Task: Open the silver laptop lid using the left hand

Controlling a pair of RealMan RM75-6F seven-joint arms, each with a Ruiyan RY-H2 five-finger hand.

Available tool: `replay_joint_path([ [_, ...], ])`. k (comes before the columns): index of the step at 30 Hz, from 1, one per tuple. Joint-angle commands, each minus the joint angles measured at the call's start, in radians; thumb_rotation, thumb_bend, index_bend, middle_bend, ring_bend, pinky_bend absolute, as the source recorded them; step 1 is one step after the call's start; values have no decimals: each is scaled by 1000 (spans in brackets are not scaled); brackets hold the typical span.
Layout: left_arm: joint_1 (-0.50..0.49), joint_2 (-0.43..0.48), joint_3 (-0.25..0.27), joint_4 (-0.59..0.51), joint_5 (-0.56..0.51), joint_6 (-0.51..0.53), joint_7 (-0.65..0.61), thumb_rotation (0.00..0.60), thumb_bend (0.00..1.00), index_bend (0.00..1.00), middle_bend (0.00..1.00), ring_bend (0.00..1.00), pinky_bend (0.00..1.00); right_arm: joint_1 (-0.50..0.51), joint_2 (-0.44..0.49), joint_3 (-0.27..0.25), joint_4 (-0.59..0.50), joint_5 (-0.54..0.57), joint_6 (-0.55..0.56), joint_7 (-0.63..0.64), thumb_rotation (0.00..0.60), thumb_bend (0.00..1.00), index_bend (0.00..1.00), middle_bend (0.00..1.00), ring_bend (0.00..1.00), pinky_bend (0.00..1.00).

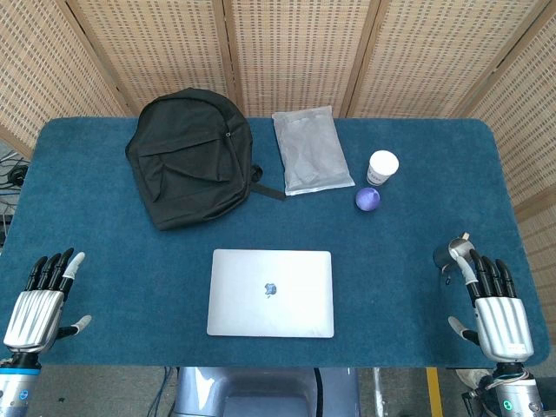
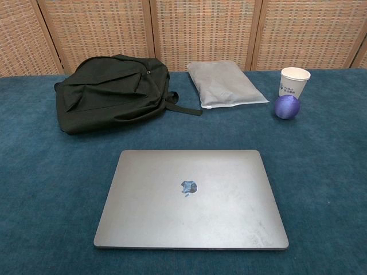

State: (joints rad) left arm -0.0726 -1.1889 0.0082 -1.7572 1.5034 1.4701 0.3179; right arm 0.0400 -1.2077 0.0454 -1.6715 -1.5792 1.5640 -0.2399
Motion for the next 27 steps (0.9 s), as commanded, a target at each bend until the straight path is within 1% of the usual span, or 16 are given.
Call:
replay_joint_path([
  [1,0,1,0,0,-1,0,-1,600,11,0,0,0,0,0,0,0,-1,1,-2,0,600,0,0,0,0,0],
  [9,-1,2,-2,1,-6,-6,-7,600,11,0,0,0,0,2,2,2,-4,6,-7,-1,600,0,0,0,0,0],
  [13,-12,3,9,3,16,-25,-29,600,15,0,0,0,0,-2,8,3,-11,6,-1,6,600,0,0,0,0,0],
  [15,-44,-4,43,18,102,-69,-100,600,17,0,0,0,0,-6,13,1,-13,9,0,14,600,0,0,0,0,0],
  [17,-66,-21,68,58,177,-83,-158,600,19,0,0,0,0,-6,19,4,-17,12,0,25,600,0,0,0,0,0],
  [19,-84,-43,82,82,225,-95,-180,600,21,0,0,0,0,-4,22,7,-21,13,-1,28,600,0,0,0,0,0],
  [22,-123,-80,87,90,262,-143,-178,600,22,0,0,0,0,2,22,8,-22,14,-11,27,600,0,0,0,0,0],
  [25,-172,-111,74,88,284,-200,-149,600,24,0,0,0,0,9,21,9,-21,18,-26,30,600,0,0,0,0,0],
  [27,-214,-143,66,104,320,-230,-149,600,26,0,0,0,0,14,22,10,-20,18,-32,34,600,0,0,0,0,0],
])
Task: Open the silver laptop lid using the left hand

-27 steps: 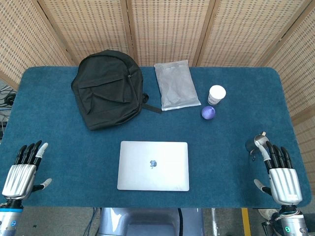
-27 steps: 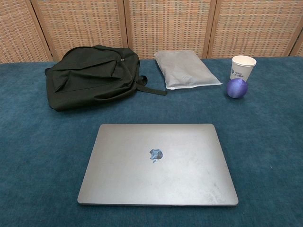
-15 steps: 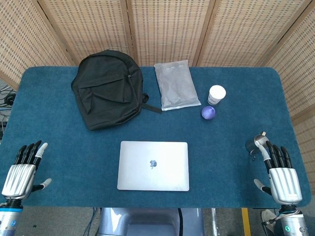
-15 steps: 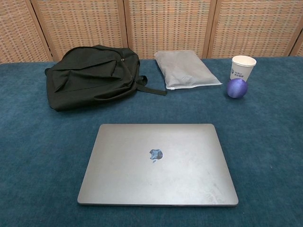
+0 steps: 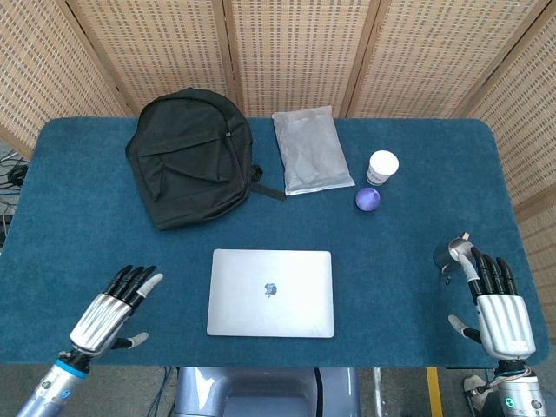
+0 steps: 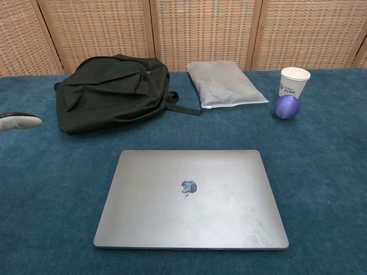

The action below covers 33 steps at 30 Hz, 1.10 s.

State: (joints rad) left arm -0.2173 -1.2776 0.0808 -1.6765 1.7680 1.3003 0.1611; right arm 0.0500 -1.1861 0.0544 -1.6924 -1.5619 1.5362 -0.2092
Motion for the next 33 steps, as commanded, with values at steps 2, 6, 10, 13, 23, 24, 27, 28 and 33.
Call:
replay_joint_path([
  [2,-105,-86,-11,47,91,-78,-9,600,27,0,0,0,0,7,2,2,-2,-1,-7,9,600,0,0,0,0,0],
  [6,-177,-152,-28,78,119,-138,-14,600,37,0,0,0,0,12,9,3,-10,-3,-13,21,600,0,0,0,0,0],
  [10,-232,-193,-50,79,109,-205,13,600,44,0,0,0,0,14,12,3,-13,-2,-16,26,600,0,0,0,0,0],
  [13,-281,-231,-60,89,112,-253,20,600,50,0,0,0,0,14,15,2,-15,-4,-16,30,600,0,0,0,0,0],
  [23,-388,-374,-62,238,149,-303,23,600,103,0,0,0,0,15,19,1,-14,1,-20,41,600,0,0,0,0,0],
  [24,-393,-384,-61,248,150,-305,22,600,100,0,0,0,0,15,19,1,-14,1,-20,42,600,0,0,0,0,0],
  [27,-414,-429,-54,280,147,-318,19,600,100,0,0,0,0,16,20,1,-14,2,-22,44,600,0,0,0,0,0],
  [28,-422,-445,-54,291,144,-323,25,600,101,0,0,0,0,17,20,1,-14,3,-23,45,600,0,0,0,0,0],
  [33,-438,-491,-51,319,125,-330,51,600,110,0,0,0,0,18,23,3,-13,10,-27,52,600,0,0,0,0,0],
])
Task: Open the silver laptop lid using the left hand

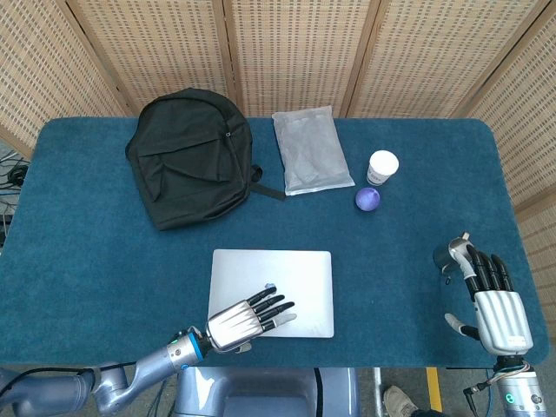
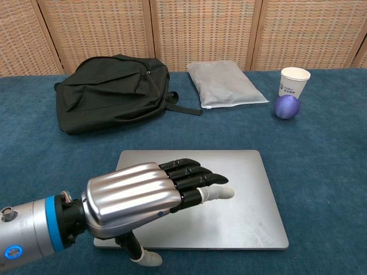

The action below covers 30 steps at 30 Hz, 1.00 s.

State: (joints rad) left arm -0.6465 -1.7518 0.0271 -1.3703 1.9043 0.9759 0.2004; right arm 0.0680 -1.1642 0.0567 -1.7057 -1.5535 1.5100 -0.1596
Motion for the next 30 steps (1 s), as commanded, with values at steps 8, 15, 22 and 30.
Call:
replay_joint_path([
  [8,-30,-54,-9,36,-52,-19,56,600,147,0,0,0,0,1,8,2,0,5,-1,20,600,0,0,0,0,0],
  [15,-43,-66,-21,41,-82,-25,84,600,171,0,0,0,0,2,12,3,0,7,-3,28,600,0,0,0,0,0],
  [22,-52,-87,-15,53,-116,-35,113,600,177,0,0,0,0,2,18,4,-1,10,-3,41,600,0,0,0,0,0],
  [30,-60,-117,-14,76,-139,-28,131,600,232,0,0,0,0,1,22,4,-2,11,-1,53,600,0,0,0,0,0],
])
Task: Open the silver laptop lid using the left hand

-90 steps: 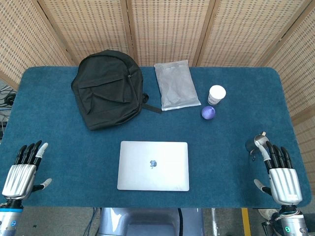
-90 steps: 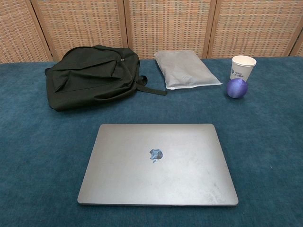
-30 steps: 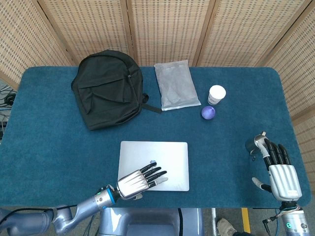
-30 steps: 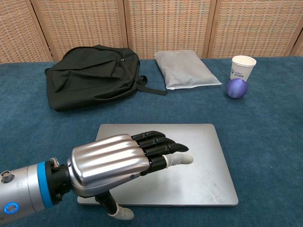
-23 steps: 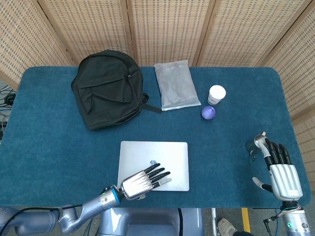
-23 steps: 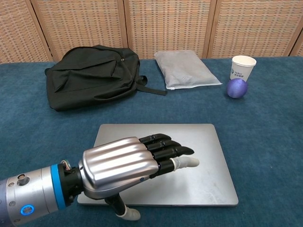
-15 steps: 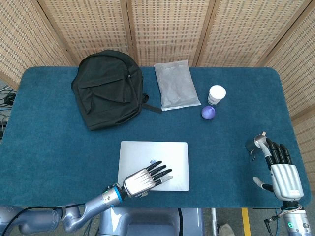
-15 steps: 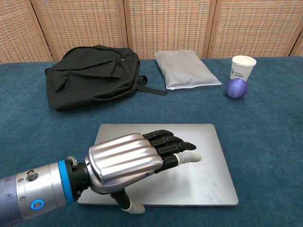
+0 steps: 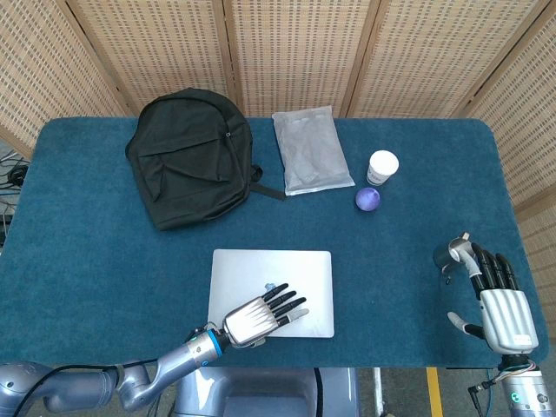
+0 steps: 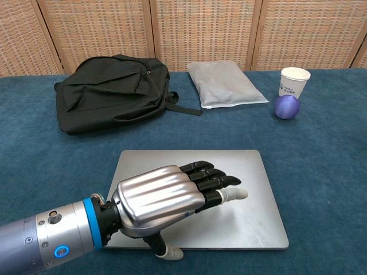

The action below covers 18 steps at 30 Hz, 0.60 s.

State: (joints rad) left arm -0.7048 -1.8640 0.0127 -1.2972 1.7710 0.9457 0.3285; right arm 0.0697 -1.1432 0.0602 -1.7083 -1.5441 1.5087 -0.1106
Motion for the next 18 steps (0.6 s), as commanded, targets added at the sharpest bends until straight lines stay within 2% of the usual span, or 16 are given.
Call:
replay_joint_path([
  [1,-3,-7,-1,6,-9,3,6,600,255,0,0,0,0,0,3,1,0,2,0,6,600,0,0,0,0,0],
  [8,-5,-10,6,11,-22,12,17,600,407,0,0,0,0,1,6,1,2,3,-1,14,600,0,0,0,0,0],
  [13,-3,-9,2,15,-35,28,42,600,438,0,0,0,0,0,7,1,1,3,0,18,600,0,0,0,0,0],
  [18,12,-24,-30,32,-68,61,100,600,486,0,0,0,0,0,7,1,1,2,1,20,600,0,0,0,0,0],
])
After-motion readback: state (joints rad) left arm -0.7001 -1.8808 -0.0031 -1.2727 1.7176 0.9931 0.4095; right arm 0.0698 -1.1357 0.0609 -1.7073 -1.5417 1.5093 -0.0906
